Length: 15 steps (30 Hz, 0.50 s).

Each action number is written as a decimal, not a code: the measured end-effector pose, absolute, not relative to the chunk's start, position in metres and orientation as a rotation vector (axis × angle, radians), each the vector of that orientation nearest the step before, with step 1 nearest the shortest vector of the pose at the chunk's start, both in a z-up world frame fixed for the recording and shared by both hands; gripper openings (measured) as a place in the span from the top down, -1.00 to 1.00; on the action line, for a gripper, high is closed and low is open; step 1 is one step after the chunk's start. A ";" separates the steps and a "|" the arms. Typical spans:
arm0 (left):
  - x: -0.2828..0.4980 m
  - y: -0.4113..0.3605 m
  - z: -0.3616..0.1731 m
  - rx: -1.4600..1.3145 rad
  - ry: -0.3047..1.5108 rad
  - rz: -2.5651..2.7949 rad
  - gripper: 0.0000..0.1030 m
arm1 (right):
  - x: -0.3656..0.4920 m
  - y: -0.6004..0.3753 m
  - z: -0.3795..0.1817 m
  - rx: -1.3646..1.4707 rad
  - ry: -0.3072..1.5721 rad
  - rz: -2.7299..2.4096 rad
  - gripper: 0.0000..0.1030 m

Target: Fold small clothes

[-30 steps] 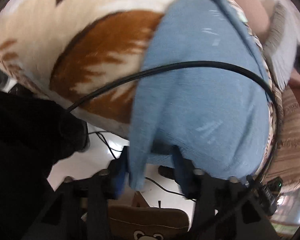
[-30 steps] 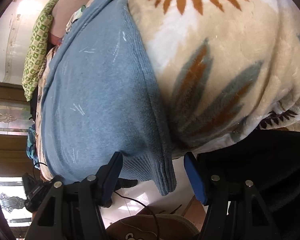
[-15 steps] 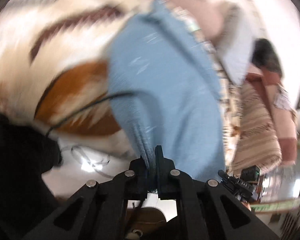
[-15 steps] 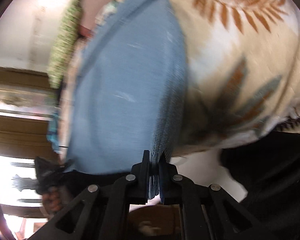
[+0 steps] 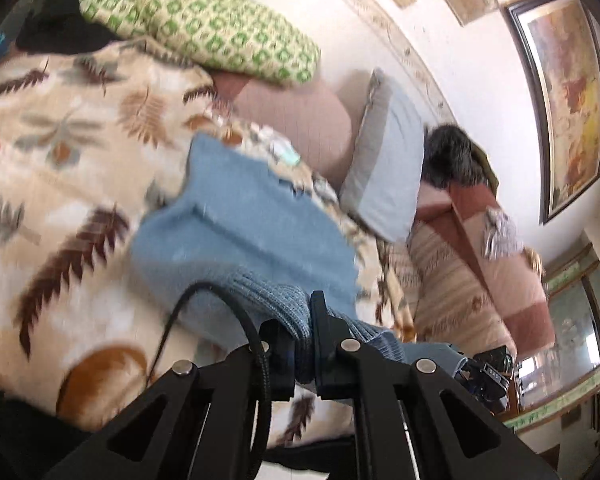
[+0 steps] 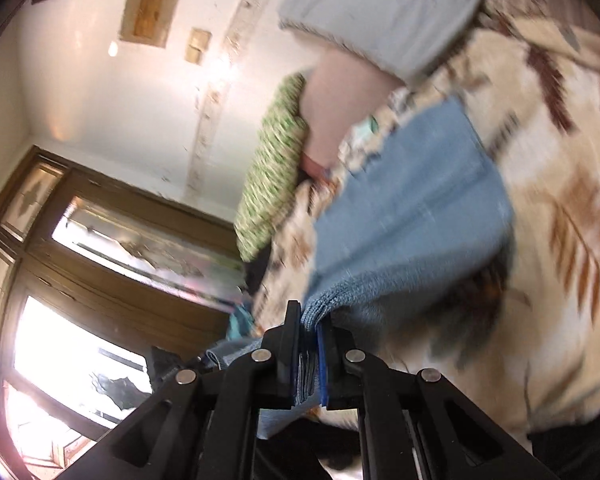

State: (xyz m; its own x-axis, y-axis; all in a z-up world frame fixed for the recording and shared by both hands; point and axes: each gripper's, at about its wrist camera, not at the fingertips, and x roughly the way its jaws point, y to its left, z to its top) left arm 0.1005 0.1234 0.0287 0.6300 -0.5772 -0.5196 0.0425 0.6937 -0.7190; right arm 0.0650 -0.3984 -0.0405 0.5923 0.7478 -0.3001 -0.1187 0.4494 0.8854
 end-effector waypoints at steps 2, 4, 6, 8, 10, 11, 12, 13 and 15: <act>0.125 0.123 0.034 -0.742 0.804 -0.380 0.88 | 0.094 -0.403 -0.028 0.961 0.733 0.606 0.86; 0.153 0.125 0.039 -0.756 0.790 -0.357 0.88 | 0.118 -0.411 -0.019 0.964 0.714 0.598 0.86; 0.185 0.124 0.040 -0.763 0.780 -0.332 0.88 | 0.153 -0.410 -0.013 0.975 0.697 0.589 0.86; 0.218 0.126 0.041 -0.765 0.776 -0.313 0.88 | 0.189 -0.410 -0.008 0.964 0.694 0.571 0.86; 0.258 0.126 0.035 -0.761 0.787 -0.288 0.88 | 0.231 -0.408 -0.012 0.965 0.706 0.545 0.86; 0.272 0.125 0.033 -0.755 0.792 -0.283 0.88 | 0.250 -0.407 -0.014 0.961 0.714 0.531 0.86; 0.289 0.123 0.029 -0.746 0.798 -0.277 0.88 | 0.266 -0.406 -0.018 0.954 0.722 0.519 0.86; 0.308 0.121 0.024 -0.735 0.809 -0.270 0.88 | 0.284 -0.407 -0.023 0.949 0.733 0.509 0.86; 0.342 0.117 0.011 -0.714 0.832 -0.253 0.88 | 0.322 -0.405 -0.035 0.939 0.757 0.478 0.86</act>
